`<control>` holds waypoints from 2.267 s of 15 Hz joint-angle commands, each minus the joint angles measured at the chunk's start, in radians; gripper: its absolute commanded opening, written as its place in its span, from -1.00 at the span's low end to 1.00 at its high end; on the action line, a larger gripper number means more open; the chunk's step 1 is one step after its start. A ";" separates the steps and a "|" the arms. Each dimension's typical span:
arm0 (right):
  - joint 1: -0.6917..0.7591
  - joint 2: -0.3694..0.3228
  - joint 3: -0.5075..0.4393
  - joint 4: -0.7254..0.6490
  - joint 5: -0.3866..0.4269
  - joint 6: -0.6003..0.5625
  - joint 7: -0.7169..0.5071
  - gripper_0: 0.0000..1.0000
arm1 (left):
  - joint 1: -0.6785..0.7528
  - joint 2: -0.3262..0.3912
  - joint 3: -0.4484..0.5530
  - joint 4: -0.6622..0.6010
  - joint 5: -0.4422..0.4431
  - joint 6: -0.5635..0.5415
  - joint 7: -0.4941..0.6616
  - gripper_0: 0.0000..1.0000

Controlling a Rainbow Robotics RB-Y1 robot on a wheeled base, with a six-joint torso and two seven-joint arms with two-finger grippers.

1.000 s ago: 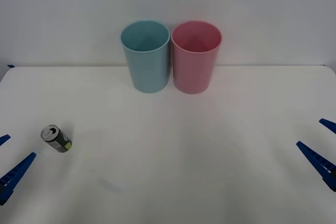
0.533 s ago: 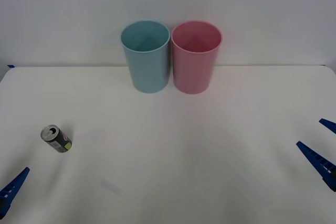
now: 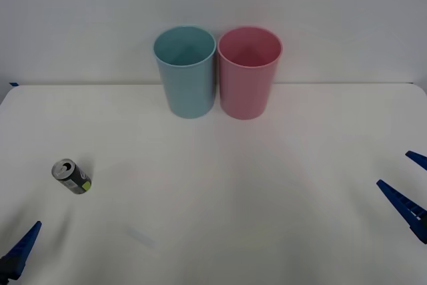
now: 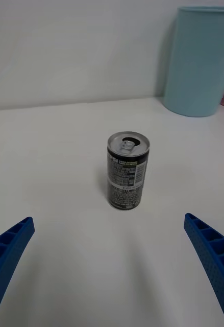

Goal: Grasp the object on the table and drop it into the matching bin: aluminum can to the light blue bin, PET bottle to the pink bin.

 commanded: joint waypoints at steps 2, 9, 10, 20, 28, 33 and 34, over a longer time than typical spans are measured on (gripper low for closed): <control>0.000 0.000 0.000 0.000 0.000 0.000 0.000 1.00 | -0.008 -0.001 -0.030 0.008 0.024 0.062 0.019 1.00; 0.000 0.000 0.000 0.000 0.000 0.000 0.000 1.00 | -0.187 -0.022 -0.084 0.163 -0.051 0.060 -0.003 1.00; 0.000 0.000 0.000 0.000 0.000 0.000 0.000 1.00 | -0.206 -0.035 -0.081 0.173 -0.068 0.060 -0.007 1.00; 0.000 0.000 0.000 0.000 0.000 0.000 0.000 1.00 | -0.422 -0.120 -0.059 0.342 -0.155 0.080 -0.030 1.00; 0.000 0.000 0.000 0.000 0.000 0.000 0.000 1.00 | -0.540 -0.120 -0.059 0.448 -0.175 0.099 -0.039 1.00; 0.000 0.000 0.000 0.000 0.000 0.000 0.000 1.00 | -0.539 -0.120 -0.059 0.448 -0.175 0.100 -0.044 -0.23; 0.000 0.000 0.000 0.000 0.000 0.000 0.000 1.00 | -0.537 -0.119 -0.058 0.448 -0.175 0.100 -0.049 -0.70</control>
